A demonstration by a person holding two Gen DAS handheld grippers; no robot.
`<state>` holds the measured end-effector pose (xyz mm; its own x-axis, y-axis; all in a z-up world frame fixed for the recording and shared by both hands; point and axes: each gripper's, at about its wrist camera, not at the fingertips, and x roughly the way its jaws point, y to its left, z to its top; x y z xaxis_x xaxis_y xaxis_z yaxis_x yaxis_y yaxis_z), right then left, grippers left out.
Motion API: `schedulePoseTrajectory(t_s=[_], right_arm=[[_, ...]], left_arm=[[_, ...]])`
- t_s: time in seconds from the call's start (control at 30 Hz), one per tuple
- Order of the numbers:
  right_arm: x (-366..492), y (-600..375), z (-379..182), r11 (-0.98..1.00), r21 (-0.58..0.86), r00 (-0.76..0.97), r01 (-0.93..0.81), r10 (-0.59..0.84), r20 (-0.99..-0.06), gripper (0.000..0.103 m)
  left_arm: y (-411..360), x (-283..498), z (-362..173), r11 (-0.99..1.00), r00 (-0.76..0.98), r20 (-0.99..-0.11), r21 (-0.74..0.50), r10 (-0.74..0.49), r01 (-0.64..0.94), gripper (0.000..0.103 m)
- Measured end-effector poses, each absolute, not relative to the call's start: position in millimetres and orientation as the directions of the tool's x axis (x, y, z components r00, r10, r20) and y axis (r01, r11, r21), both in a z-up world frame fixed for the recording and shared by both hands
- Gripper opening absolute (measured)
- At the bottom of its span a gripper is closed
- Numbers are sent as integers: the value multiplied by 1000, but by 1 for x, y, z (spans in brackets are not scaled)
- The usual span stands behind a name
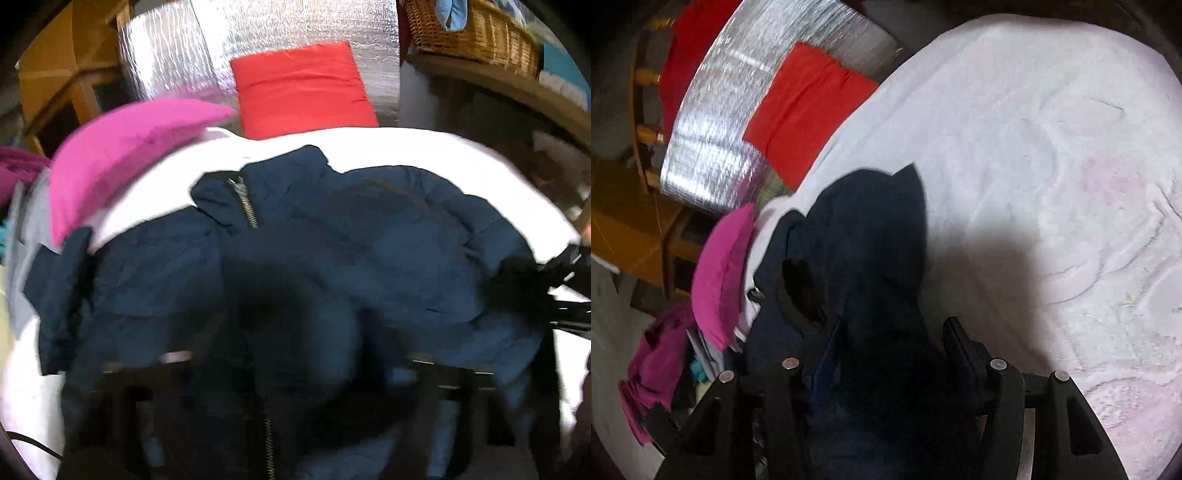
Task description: Fold large clothes
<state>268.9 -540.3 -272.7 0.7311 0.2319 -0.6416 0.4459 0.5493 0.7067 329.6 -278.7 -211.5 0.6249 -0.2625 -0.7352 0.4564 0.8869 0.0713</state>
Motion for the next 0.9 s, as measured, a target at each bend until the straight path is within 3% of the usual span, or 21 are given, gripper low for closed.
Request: schedulePoseTrajectory(t_s=[0.17, 0.43, 0.63, 0.7, 0.8, 0.83, 0.87, 0.9], right_arm=[[260, -533, -266, 594, 679, 735, 432, 204, -646, 32], [254, -527, -257, 618, 657, 742, 433, 169, -648, 30], [252, -526, -256, 622, 651, 743, 435, 161, -650, 30], [253, -525, -255, 622, 649, 741, 438, 159, -652, 30], [252, -525, -256, 622, 646, 739, 442, 156, -655, 30], [252, -525, -256, 619, 649, 739, 444, 157, -655, 30], [252, -525, -257, 614, 652, 740, 445, 158, -654, 32], [252, -525, -258, 610, 653, 738, 448, 159, -655, 32]], left_arm=[[-258, 337, -206, 898, 610, -733, 0, -299, 440, 27], [-185, 348, -192, 915, 556, -748, -172, -363, 365, 21], [-120, 351, -181, 961, 628, -732, -152, -265, 229, 21], [-108, 350, -179, 962, 636, -723, -177, -272, 210, 25], [-112, 347, -175, 937, 628, -696, -255, -349, 238, 58], [-123, 342, -172, 923, 632, -673, -270, -384, 273, 73], [-133, 337, -168, 915, 639, -656, -265, -402, 303, 82], [-148, 332, -164, 906, 646, -639, -245, -418, 344, 83]])
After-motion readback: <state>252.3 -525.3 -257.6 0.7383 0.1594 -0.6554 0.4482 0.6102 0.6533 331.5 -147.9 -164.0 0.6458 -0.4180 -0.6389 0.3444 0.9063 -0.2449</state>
